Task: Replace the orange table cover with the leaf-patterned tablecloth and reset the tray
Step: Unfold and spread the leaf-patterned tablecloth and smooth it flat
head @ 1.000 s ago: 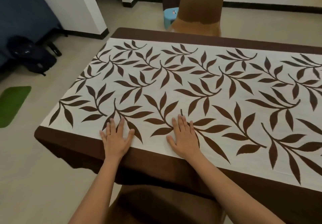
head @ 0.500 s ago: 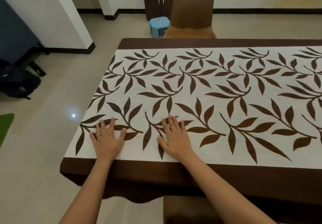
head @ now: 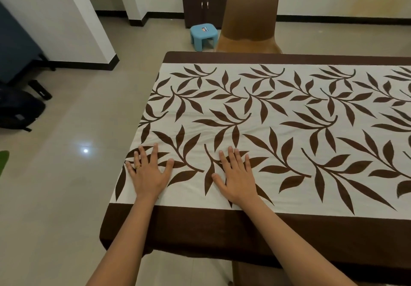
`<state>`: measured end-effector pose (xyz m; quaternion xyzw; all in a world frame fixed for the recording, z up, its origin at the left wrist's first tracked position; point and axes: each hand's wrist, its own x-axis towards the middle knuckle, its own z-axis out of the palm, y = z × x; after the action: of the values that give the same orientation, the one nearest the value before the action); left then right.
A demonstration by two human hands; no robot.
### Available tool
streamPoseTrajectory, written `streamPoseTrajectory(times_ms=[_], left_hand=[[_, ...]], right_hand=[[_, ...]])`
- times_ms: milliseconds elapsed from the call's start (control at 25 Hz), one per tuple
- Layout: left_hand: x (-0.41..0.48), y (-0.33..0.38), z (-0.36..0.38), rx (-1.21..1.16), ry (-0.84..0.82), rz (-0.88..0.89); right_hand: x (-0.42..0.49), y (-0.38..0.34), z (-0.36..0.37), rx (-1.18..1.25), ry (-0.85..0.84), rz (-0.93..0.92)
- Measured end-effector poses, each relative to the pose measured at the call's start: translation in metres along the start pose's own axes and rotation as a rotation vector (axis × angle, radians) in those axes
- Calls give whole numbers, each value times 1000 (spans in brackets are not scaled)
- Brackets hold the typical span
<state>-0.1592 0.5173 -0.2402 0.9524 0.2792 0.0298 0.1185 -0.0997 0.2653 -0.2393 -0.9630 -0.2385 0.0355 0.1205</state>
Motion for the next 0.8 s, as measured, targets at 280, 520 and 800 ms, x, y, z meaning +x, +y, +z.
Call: streamPoseTrajectory(times_ms=[280, 520, 800], left_hand=[[16, -4, -1, 1, 0, 15], [20, -10, -6, -31, -29, 43], [-47, -49, -22, -59, -20, -29]], right_hand=[[8, -8, 2, -13, 2, 30], [10, -14, 4, -3, 6, 59], [-17, -8, -12, 91, -7, -9]])
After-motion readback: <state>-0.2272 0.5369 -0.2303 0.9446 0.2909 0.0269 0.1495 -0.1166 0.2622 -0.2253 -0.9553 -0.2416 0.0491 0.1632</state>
